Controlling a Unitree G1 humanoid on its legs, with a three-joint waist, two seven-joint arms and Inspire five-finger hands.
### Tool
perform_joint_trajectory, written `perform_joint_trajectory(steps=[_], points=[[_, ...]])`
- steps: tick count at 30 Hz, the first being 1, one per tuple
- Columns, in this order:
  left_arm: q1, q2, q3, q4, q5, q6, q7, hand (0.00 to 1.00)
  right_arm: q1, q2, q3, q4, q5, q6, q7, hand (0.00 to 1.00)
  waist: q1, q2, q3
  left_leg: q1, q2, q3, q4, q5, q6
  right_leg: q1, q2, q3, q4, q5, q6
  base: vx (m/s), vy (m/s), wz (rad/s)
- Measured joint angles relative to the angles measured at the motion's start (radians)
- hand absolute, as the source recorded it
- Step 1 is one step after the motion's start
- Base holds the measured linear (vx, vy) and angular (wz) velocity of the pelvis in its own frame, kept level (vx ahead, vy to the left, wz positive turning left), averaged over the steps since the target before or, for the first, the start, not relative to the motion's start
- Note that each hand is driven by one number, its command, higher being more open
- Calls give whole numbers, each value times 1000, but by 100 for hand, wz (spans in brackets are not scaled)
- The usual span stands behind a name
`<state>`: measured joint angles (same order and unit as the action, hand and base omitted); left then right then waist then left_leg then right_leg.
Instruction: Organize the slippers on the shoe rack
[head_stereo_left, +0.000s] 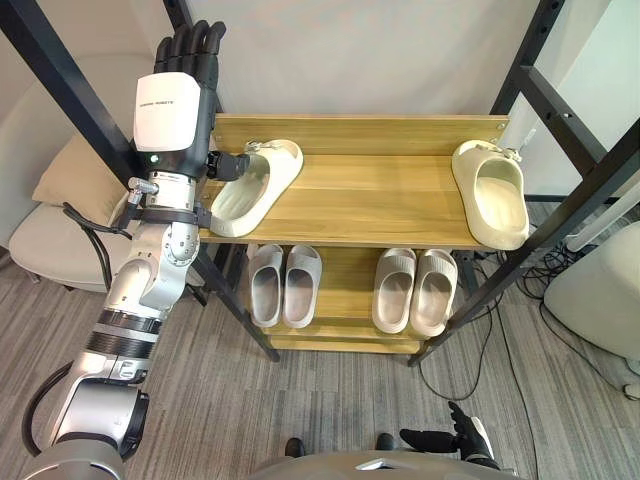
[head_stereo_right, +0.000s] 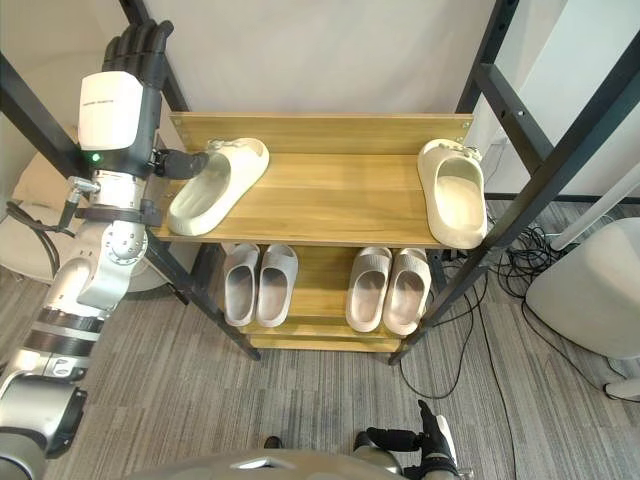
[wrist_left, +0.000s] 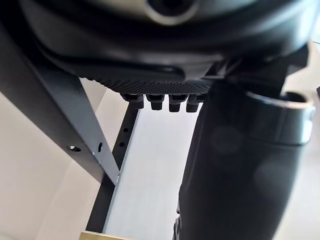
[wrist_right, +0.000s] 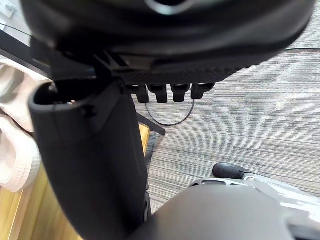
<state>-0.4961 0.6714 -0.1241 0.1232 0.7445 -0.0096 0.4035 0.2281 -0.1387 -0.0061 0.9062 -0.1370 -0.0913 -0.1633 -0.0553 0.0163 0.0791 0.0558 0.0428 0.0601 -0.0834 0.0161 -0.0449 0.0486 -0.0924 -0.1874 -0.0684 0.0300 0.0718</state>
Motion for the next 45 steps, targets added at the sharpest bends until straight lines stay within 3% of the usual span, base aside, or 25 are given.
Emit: perform_joint_trajectory(steps=[22, 23, 45], points=[[-2, 12, -11, 77, 28, -1, -37, 100, 2, 1, -2, -25, 0, 0, 0, 100, -7, 2, 2, -30, 1, 40, 0, -2, 0, -46, 2, 39, -16, 26, -1, -6, 6, -5], [-2, 11, -11, 78, 27, 0, -37, 0, 2, 1, -3, -26, -1, 1, 0, 100, -7, 3, 2, -30, 1, 42, 0, -2, 0, -47, 2, 42, -16, 27, -1, -8, 6, -5], [-75, 7, -105, 154, -33, -4, -63, 0, 4, 2, -24, -50, 1, 0, -17, 100, -33, 26, 18, -24, -8, 97, 2, -3, 2, -70, -5, 99, -18, 55, 3, -13, 8, -8]])
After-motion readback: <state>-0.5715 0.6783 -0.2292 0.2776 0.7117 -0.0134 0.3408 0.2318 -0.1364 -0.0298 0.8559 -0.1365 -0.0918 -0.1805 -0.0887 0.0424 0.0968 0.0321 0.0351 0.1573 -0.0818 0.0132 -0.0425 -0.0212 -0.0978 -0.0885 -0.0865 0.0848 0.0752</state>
